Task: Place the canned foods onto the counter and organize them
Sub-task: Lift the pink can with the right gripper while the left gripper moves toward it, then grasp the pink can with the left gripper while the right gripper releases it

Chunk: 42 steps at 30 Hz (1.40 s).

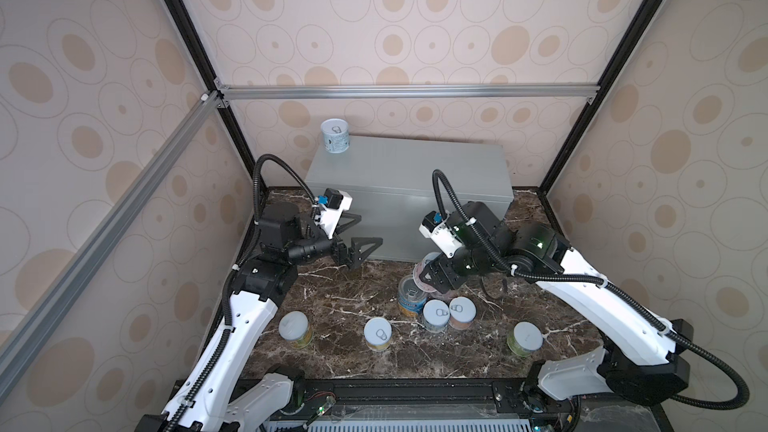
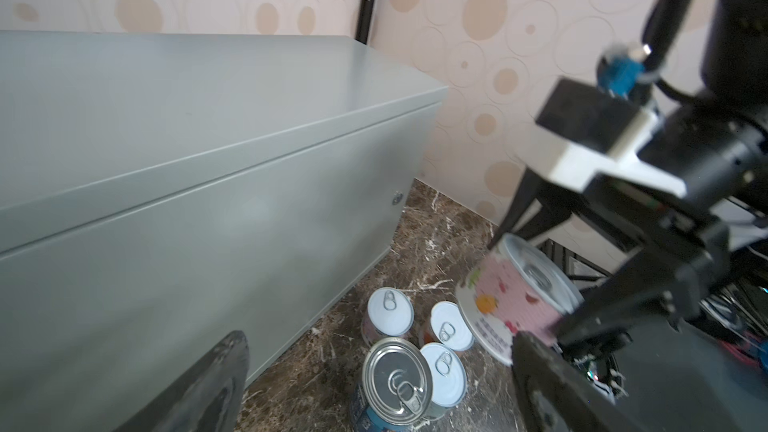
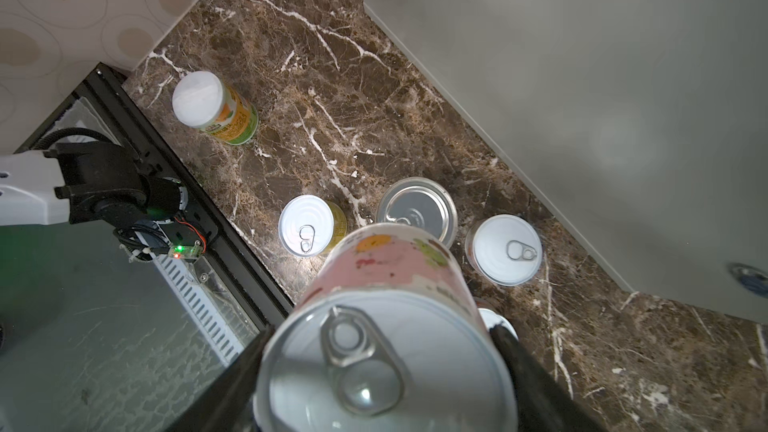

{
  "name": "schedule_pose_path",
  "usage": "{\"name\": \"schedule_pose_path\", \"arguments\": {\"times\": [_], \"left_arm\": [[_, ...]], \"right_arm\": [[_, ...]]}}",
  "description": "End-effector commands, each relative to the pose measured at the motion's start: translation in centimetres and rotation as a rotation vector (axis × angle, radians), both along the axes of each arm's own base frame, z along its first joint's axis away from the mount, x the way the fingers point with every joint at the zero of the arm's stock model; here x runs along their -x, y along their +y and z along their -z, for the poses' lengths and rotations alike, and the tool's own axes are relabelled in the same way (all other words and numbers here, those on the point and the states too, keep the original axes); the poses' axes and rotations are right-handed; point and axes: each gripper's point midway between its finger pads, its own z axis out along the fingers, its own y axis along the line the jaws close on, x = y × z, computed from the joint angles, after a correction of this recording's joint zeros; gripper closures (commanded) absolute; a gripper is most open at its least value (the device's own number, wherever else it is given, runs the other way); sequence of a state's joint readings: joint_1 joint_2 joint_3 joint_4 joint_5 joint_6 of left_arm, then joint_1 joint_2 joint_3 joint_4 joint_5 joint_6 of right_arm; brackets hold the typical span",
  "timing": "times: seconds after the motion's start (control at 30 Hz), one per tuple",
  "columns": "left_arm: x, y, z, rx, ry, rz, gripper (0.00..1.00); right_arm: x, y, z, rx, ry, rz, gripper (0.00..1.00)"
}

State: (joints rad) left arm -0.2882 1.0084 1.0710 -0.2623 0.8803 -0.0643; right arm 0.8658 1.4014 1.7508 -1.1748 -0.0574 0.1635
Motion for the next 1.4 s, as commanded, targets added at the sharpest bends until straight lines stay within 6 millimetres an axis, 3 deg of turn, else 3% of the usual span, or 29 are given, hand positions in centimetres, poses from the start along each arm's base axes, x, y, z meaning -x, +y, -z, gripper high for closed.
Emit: {"name": "schedule_pose_path", "arguments": {"times": [0.0,0.2,0.73,1.03,1.37], "left_arm": [[2.6,-1.3,0.0,-0.019,-0.098,0.12,0.02],[5.4,-3.8,-0.5,-0.014,-0.169,0.244,0.02],[5.6,-9.0,-0.8,-0.141,-0.271,0.145,0.02],[4.3,-9.9,-1.0,-0.151,-0.312,0.029,0.02],[4.2,-11.4,-0.2,-0.17,-0.304,0.051,0.02]], "right_arm": [[0.9,-1.0,-1.3,-0.002,0.044,-0.077,0.41],[1.4,-1.0,-3.4,-0.023,0.062,-0.135,0.42],[1.1,1.6,-5.2,-0.104,0.076,-0.199,0.44],[0.1,2.4,-6.1,-0.136,0.026,-0.159,0.44],[-0.3,3.3,-6.5,-0.161,0.011,-0.147,0.44]]}}
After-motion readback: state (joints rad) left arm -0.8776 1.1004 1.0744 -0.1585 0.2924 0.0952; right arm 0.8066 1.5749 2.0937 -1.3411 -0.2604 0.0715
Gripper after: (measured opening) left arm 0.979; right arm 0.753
